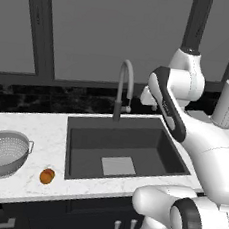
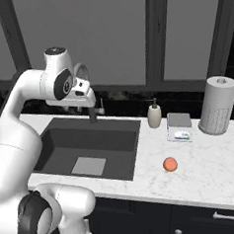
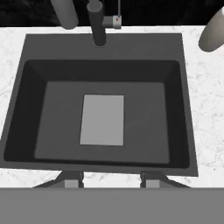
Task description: Put the colander in the sink, put the peach, peach in the colander, and turn on the sink faucet and pour water over the colander.
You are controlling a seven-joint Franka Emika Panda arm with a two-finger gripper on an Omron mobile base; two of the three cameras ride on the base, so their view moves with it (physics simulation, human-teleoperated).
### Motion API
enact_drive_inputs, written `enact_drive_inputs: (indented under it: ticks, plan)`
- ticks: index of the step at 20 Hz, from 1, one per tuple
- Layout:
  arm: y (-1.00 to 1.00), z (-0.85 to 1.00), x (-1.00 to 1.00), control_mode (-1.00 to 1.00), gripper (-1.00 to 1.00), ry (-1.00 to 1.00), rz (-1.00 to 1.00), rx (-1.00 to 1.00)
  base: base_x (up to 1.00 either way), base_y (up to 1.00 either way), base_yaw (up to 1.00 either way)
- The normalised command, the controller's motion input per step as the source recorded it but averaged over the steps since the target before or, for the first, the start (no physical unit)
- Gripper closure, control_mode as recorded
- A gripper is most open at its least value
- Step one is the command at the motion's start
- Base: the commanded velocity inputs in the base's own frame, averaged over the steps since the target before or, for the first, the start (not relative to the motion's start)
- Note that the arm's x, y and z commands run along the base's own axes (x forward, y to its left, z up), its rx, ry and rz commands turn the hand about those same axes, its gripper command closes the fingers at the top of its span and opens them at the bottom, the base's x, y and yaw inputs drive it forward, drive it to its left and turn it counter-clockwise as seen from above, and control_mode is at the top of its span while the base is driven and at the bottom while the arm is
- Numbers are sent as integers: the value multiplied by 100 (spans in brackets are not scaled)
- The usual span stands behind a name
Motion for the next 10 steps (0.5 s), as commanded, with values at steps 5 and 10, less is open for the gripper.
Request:
enact_drive_inputs:
  ticks: [5,10]
  plan:
    - [0,-7,-24,-100,-100,0,0,0,0,0,0]
    - [12,-27,-88,-100,-100,-3,0,0,0,0,0]
